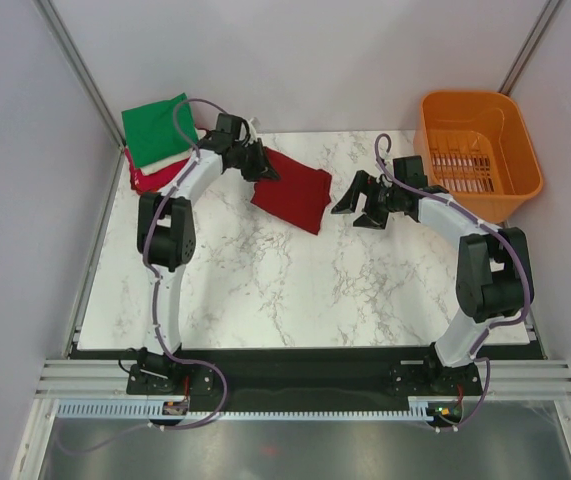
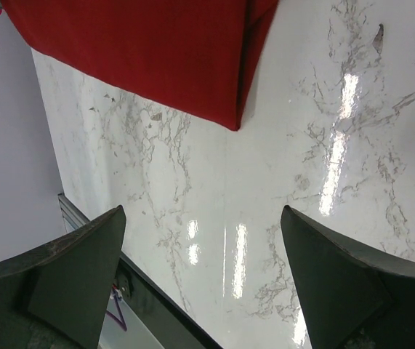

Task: Fold and stack the t-shirts
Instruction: Neatly place the folded tshirt to the corner

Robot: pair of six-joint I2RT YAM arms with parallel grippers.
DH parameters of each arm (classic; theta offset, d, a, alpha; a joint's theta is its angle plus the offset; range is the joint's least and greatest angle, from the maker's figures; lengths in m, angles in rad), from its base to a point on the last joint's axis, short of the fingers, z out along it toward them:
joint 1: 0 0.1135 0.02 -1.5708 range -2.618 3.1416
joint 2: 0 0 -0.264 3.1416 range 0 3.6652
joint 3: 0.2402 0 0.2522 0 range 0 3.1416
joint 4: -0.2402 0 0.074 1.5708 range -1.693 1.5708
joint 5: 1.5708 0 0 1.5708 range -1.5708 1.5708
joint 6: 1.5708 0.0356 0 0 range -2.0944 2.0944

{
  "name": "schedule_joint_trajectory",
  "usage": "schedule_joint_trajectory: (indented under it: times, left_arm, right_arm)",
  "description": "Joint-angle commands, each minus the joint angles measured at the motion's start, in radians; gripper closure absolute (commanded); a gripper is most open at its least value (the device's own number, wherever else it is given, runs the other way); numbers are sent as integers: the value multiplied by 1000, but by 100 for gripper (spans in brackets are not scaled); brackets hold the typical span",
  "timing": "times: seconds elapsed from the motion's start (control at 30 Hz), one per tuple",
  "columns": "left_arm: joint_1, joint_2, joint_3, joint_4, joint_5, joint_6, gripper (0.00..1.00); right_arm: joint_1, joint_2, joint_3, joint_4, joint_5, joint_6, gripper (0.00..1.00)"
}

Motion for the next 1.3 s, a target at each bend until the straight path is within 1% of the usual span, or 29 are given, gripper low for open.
schedule_joint_trajectory:
  times: [0.0,0.1,0.13,0.37,0.57,0.67,0.8,0.87,1.03,1.1,1.17,1.27]
  left_arm:
    - [40,-54,112,-59,5,56,98]
    - [66,-17,203,-94,45,50,98]
    - [72,-5,258,-106,65,48,98]
    - [126,41,408,-123,114,36,98]
    - [184,60,540,-120,144,-19,98]
    - [221,52,612,-97,149,-77,98]
    - [261,8,612,-22,149,-135,98]
    - [311,-18,612,25,167,-171,98]
    - [380,-57,612,153,243,-244,98]
    - [420,-66,617,203,261,-297,98]
    - [458,-68,623,221,273,-336,98]
    - [500,-68,622,230,290,-358,98]
  right_arm:
    - [1,-41,4,40,-29,6,4]
    - [1,-39,2,44,-32,7,4]
    - [3,-41,4,47,-33,9,4]
    - [3,-41,1,50,-36,12,4]
    - [3,-38,-1,61,-41,19,4]
    - [3,-35,-2,69,-43,24,4]
    - [1,-32,-2,73,-46,27,3]
    - [1,-30,-2,76,-47,30,3]
    - [3,-35,-2,81,-52,33,4]
    - [3,-35,-4,86,-55,35,4]
    - [1,-33,-5,86,-56,36,4]
    - [3,-36,-7,89,-58,39,4]
